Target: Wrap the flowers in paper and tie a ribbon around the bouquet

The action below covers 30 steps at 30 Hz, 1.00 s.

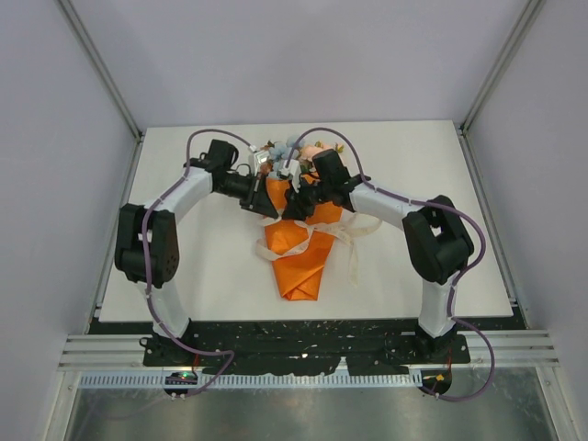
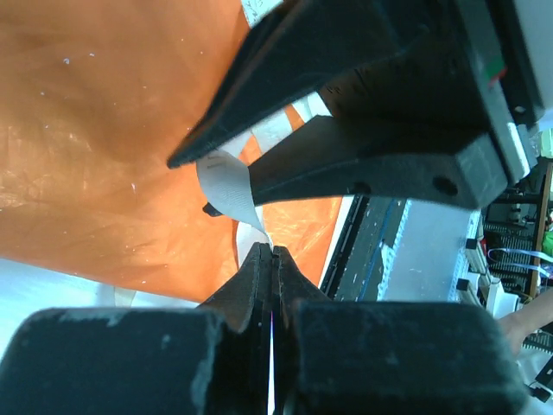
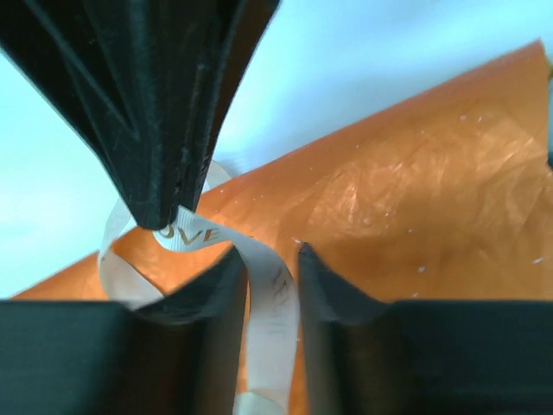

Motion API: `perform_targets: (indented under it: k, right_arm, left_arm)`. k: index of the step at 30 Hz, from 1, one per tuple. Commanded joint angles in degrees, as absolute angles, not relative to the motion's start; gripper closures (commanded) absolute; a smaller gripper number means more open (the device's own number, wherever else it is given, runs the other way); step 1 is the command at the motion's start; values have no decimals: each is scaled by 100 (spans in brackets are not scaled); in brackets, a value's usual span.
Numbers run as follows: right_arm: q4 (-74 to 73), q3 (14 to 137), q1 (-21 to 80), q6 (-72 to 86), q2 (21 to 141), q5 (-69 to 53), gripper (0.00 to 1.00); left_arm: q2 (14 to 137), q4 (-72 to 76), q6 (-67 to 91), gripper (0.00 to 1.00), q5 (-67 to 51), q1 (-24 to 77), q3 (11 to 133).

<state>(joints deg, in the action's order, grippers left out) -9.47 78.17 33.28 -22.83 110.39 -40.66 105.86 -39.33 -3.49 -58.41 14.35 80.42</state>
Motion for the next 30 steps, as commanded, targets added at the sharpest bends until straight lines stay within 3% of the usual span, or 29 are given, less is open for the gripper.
perform_targets:
  k: [1, 2, 6, 10, 15, 17, 19, 21, 23, 24, 27, 30]
  right_arm:
    - [-255, 7761, 3331, -2197, 10855, -4438, 82]
    - [-220, 7682, 3331, -2206, 10750, -4482, 91]
    - [-246, 7506, 3340, -2346, 10521, -4579, 95]
    - [-413, 7515, 3357, -2470, 10433, -4667, 94]
    - [-483, 7532, 3392, -2478, 10380, -4746, 95]
    - [-510, 7550, 3401, -2496, 10389, -4737, 95]
    - [-554, 7585, 3401, -2496, 10415, -4676, 95]
    - [-615, 7576, 3384, -2531, 10398, -4623, 94]
    - [-712, 7567, 3358, -2575, 10328, -4536, 91]
    - [-834, 7567, 3314, -2575, 10258, -4457, 79]
    - [-1324, 7594, 2981, -2391, 9951, -4351, 44]
    - [-2318, 7734, 2639, -2486, 9642, -4018, 29]
  left_arm:
    - [10380, -3832, -448, 97, -6012, 1345, 8051]
    - [10389, -3780, -440, 76, -5986, 1327, 8025]
    - [10266, -3367, -440, 48, -5915, 1318, 7884]
    - [10248, -2831, -290, 39, -5959, 1327, 7761]
    - [10468, -2882, -439, 37, -6064, 1450, 7875]
    - [10503, -2935, -527, 39, -6108, 1520, 7875]
    - [10520, -3006, -589, 47, -6205, 1556, 7849]
    - [10538, -3198, -676, 76, -6293, 1556, 7857]
    - [10530, -3418, -843, 94, -6302, 1521, 7875]
    - [10512, -3428, -835, 100, -6302, 1477, 7840]
    - [10476, -3463, -800, 100, -6197, 1433, 7840]
    - [10555, -3420, -687, 100, -6117, 1433, 7875]
